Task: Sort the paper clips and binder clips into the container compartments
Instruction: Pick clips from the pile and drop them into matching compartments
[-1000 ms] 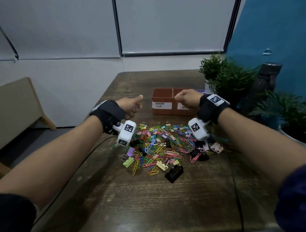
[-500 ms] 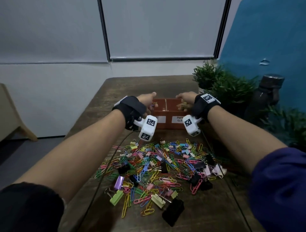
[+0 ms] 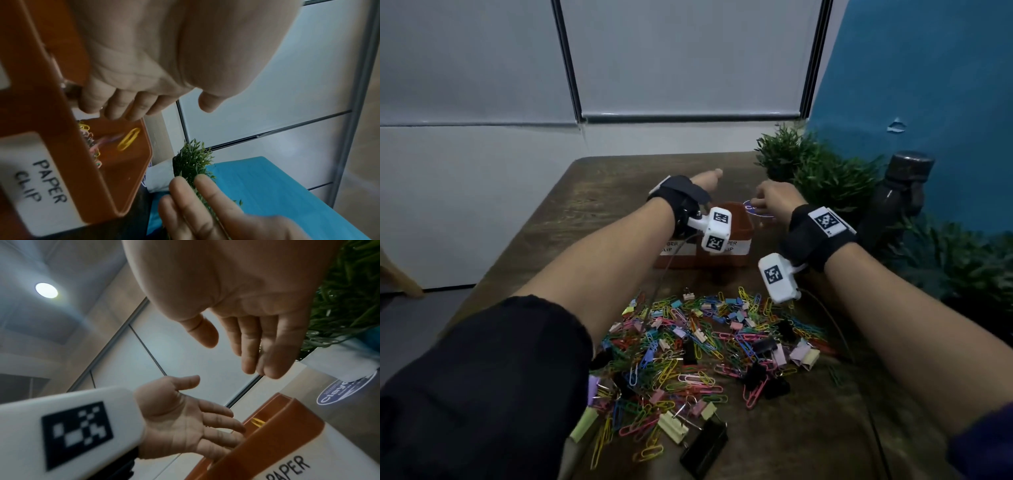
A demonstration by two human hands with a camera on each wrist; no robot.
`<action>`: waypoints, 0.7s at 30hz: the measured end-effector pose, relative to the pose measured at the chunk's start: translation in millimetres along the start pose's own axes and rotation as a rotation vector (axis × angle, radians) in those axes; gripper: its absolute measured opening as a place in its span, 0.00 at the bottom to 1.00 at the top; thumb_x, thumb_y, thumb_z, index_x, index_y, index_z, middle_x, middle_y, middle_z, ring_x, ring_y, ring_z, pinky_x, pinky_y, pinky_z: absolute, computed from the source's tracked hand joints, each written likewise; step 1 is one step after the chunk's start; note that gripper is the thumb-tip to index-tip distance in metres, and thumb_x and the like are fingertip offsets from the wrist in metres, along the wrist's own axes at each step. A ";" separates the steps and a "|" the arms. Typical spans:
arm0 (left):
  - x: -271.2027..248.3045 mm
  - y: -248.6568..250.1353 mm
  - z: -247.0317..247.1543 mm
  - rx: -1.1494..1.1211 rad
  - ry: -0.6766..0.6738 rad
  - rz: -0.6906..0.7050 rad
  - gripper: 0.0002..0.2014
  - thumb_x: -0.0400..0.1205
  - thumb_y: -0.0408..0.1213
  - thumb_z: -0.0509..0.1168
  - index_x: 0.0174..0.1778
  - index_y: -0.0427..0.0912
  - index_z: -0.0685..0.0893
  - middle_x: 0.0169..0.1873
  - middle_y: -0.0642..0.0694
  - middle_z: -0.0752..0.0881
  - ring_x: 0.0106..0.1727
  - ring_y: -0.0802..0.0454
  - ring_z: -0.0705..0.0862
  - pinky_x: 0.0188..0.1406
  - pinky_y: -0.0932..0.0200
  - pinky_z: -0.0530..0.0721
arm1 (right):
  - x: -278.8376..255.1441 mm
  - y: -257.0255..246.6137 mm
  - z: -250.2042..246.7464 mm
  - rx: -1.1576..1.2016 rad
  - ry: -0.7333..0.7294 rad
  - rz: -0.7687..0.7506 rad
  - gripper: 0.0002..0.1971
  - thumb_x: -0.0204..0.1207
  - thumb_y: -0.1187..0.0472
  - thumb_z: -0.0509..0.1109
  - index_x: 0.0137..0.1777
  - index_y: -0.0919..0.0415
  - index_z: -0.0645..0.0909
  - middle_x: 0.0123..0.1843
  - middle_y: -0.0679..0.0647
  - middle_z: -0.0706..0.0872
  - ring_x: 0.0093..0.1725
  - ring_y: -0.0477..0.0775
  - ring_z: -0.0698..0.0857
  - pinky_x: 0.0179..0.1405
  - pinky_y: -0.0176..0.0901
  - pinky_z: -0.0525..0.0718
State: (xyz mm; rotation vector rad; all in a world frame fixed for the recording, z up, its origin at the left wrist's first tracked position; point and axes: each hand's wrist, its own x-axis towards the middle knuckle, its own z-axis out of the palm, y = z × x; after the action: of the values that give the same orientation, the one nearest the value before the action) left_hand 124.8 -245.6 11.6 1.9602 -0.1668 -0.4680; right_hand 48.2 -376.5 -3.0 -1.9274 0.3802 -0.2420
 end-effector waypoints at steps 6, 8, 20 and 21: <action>-39.0 -10.0 -7.7 0.077 0.023 0.144 0.27 0.89 0.55 0.51 0.67 0.35 0.79 0.48 0.43 0.83 0.42 0.47 0.82 0.43 0.54 0.80 | -43.3 13.8 4.2 -0.215 -0.160 -0.135 0.06 0.84 0.58 0.63 0.50 0.54 0.82 0.48 0.53 0.88 0.45 0.52 0.85 0.33 0.41 0.79; -70.0 -17.8 -13.0 0.200 -0.031 0.237 0.19 0.89 0.48 0.56 0.61 0.36 0.81 0.39 0.47 0.81 0.34 0.53 0.78 0.32 0.61 0.75 | -59.9 21.8 6.9 -0.323 -0.270 -0.166 0.04 0.83 0.59 0.66 0.54 0.55 0.82 0.47 0.52 0.89 0.45 0.52 0.86 0.34 0.42 0.82; -215.2 -140.1 -53.6 0.819 -0.197 0.143 0.04 0.77 0.39 0.74 0.47 0.49 0.89 0.32 0.56 0.89 0.33 0.62 0.86 0.37 0.65 0.80 | -162.1 32.1 41.7 -0.751 -0.626 -0.352 0.08 0.72 0.56 0.80 0.49 0.43 0.89 0.41 0.43 0.89 0.42 0.44 0.87 0.45 0.40 0.85; -221.0 -147.6 -56.1 0.820 -0.192 0.123 0.05 0.76 0.39 0.75 0.47 0.49 0.89 0.35 0.52 0.90 0.33 0.60 0.86 0.36 0.63 0.82 | -167.8 31.5 47.2 -0.771 -0.643 -0.372 0.09 0.72 0.56 0.80 0.50 0.43 0.90 0.40 0.42 0.89 0.44 0.44 0.87 0.47 0.41 0.85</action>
State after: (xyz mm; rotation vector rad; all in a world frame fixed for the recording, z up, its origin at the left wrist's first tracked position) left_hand -68.6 -63.8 -46.2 2.6732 -0.6857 -0.5582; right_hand -96.0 -284.0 -48.2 -2.6816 -0.3808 0.3434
